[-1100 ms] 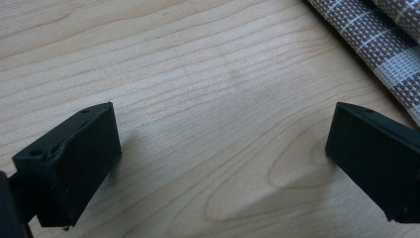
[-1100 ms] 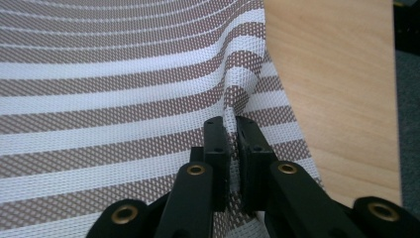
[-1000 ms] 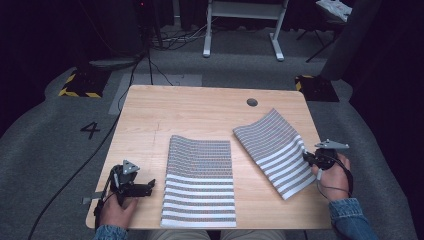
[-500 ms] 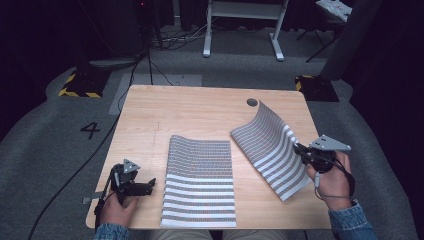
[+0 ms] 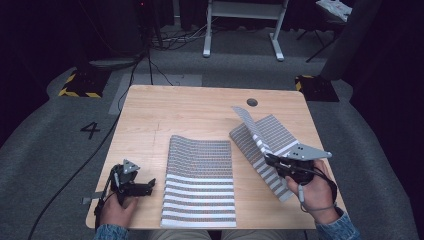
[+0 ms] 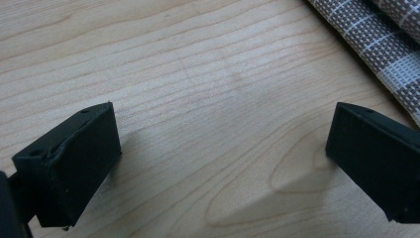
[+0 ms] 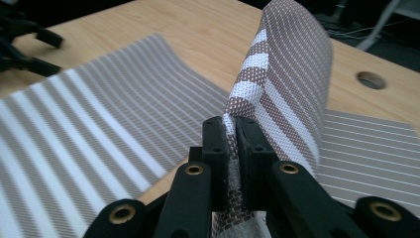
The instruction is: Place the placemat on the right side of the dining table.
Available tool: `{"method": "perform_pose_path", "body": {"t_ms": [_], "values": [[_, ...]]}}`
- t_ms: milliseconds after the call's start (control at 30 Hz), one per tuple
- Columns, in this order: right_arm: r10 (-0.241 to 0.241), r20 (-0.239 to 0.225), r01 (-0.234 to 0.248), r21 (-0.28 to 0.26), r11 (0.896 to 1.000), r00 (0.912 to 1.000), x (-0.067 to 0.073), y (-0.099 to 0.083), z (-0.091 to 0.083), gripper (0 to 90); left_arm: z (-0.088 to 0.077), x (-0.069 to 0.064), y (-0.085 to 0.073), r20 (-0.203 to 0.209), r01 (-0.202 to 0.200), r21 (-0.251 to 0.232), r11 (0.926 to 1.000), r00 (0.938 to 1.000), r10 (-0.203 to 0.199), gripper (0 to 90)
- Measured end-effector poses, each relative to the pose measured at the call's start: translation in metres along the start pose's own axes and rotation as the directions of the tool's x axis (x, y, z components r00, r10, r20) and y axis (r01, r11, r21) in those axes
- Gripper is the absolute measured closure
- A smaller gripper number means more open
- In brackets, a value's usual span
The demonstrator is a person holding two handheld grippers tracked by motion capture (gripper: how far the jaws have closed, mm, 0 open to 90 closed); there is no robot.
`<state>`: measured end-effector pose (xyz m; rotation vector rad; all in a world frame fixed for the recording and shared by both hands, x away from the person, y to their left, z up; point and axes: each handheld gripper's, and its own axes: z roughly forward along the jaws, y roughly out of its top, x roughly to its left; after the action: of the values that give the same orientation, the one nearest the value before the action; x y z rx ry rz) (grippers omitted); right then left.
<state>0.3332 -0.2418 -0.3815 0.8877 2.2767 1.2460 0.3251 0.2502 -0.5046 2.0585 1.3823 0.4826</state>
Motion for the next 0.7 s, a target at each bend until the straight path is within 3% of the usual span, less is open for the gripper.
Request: {"method": "perform_pose_path", "body": {"t_ms": [33, 67, 167, 367, 500, 700], "values": [[0.000, 0.000, 0.000, 0.000, 1.000, 1.0000, 0.000, 0.000, 0.000, 84.4, 0.000, 0.000, 0.000, 0.000, 0.000, 0.000, 1.0000, 1.0000, 0.000, 0.6], [0.004, -0.037, -0.004, -0.004, 1.000, 0.9993, 0.008, 0.001, 0.002, 84.4, 0.000, 0.000, 0.000, 0.003, 0.001, -0.001, 1.0000, 1.0000, -0.001, 0.6], [0.018, -0.092, -0.018, -0.008, 1.000, 0.9956, 0.017, 0.003, 0.004, 84.3, 0.000, 0.000, -0.001, 0.004, 0.003, -0.003, 1.0000, 1.0000, -0.003, 0.7], [0.042, -0.181, -0.046, -0.019, 0.999, 0.9826, 0.032, 0.006, 0.006, 84.2, -0.001, 0.000, -0.001, 0.003, 0.001, -0.001, 1.0000, 1.0000, -0.001, 0.7], [0.040, -0.216, -0.047, -0.028, 0.998, 0.9756, 0.042, 0.007, 0.006, 84.3, -0.001, 0.000, -0.001, 0.004, 0.001, -0.001, 1.0000, 1.0000, -0.001, 0.7], [0.059, -0.232, -0.067, -0.030, 0.997, 0.9709, 0.046, 0.004, 0.007, 84.3, 0.000, 0.000, 0.000, 0.008, 0.001, -0.001, 1.0000, 1.0000, -0.001, 0.4]]}}
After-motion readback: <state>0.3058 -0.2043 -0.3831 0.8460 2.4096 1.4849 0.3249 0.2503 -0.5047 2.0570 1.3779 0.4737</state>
